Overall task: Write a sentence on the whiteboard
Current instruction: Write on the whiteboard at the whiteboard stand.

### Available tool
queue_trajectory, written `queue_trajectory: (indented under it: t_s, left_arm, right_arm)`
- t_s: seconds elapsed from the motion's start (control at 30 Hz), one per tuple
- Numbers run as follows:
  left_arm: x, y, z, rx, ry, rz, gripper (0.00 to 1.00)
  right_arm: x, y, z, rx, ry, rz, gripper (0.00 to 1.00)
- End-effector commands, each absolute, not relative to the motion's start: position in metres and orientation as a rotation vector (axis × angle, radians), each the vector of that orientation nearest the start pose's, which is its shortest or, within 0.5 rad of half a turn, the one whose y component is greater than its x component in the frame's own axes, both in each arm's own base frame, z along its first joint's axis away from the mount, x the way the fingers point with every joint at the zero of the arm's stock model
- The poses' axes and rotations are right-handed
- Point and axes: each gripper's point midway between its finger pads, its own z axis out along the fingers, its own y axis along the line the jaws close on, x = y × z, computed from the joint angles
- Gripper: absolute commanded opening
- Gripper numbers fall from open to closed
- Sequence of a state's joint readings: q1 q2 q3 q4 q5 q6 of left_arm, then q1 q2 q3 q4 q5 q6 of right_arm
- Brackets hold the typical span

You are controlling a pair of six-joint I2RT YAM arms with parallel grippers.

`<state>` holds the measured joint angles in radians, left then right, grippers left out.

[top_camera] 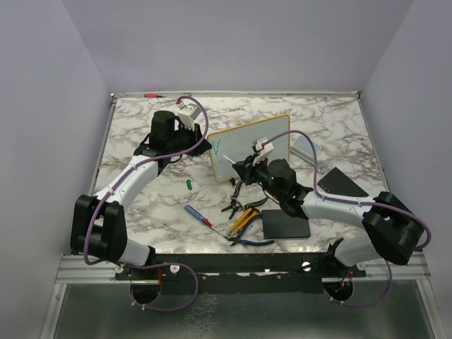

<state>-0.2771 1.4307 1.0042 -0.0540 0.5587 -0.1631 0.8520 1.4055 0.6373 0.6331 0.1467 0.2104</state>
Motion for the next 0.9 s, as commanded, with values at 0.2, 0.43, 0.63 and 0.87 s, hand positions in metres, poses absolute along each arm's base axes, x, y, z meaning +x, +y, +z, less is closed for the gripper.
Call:
queue_trajectory:
  t_s: [0.2,0.43,0.63,0.87]
  left_arm:
    - [0.368,-0.203,0.204,0.473,1.985,-0.804,0.04]
    - [0.369,-0.203,0.204,0.472,1.987,-0.804,0.04]
    - [0.369,-0.203,0.204,0.473,1.985,-0.804,0.04]
    - [0.369,-0.204,0.204,0.474,1.985,-0.805,0.04]
  right_arm:
    - [0.32,0.317,0.181,-0.407,1.669,0.594,0.01]
    - [0.323,0.327,0.179,-0.458,1.664,0.604,0.01]
    - [0.317,0.33,0.166,-0.507,1.689,0.617,0.01]
    - [0.307,0.318,0.141,-0.484,1.762,0.61,0.01]
